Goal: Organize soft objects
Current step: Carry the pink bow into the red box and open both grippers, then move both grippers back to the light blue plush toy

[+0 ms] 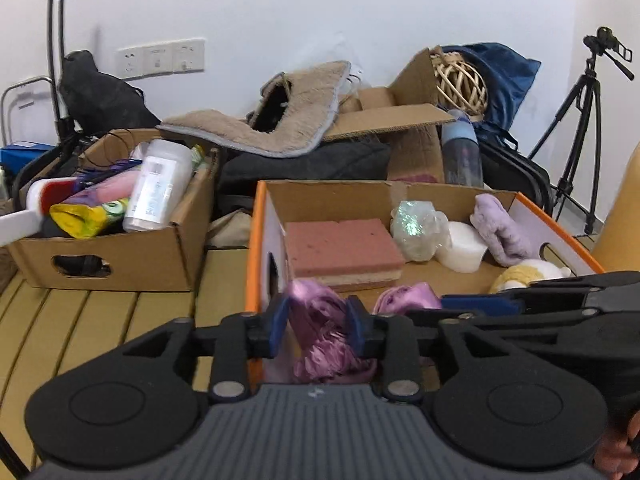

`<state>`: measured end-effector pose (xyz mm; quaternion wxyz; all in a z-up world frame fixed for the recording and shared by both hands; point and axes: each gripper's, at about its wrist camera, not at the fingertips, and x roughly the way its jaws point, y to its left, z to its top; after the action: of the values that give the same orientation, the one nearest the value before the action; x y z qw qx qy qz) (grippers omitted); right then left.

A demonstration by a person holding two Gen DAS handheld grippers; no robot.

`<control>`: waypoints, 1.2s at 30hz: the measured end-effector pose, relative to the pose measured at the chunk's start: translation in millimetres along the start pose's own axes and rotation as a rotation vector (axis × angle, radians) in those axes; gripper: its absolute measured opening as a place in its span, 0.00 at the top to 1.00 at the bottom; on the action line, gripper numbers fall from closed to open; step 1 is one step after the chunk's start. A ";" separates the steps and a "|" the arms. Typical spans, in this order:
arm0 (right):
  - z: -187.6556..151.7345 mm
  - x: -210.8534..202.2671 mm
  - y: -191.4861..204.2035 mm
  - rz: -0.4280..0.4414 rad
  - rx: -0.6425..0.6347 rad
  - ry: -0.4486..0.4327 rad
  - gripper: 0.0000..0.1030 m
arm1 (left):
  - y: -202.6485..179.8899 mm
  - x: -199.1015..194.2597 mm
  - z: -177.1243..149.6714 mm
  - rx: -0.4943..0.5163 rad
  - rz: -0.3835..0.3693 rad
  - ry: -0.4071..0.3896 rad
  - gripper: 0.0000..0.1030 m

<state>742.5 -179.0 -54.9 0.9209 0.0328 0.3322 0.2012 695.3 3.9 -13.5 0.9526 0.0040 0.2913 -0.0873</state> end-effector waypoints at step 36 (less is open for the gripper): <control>-203.0 -388.6 59.4 0.146 -0.020 -0.367 0.14 | -51.1 -369.2 -173.0 0.002 0.017 -0.321 0.06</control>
<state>323.5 -291.9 31.5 0.9492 0.0838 0.1536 0.2614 289.9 24.3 50.3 0.9877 -0.0065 0.1352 -0.0789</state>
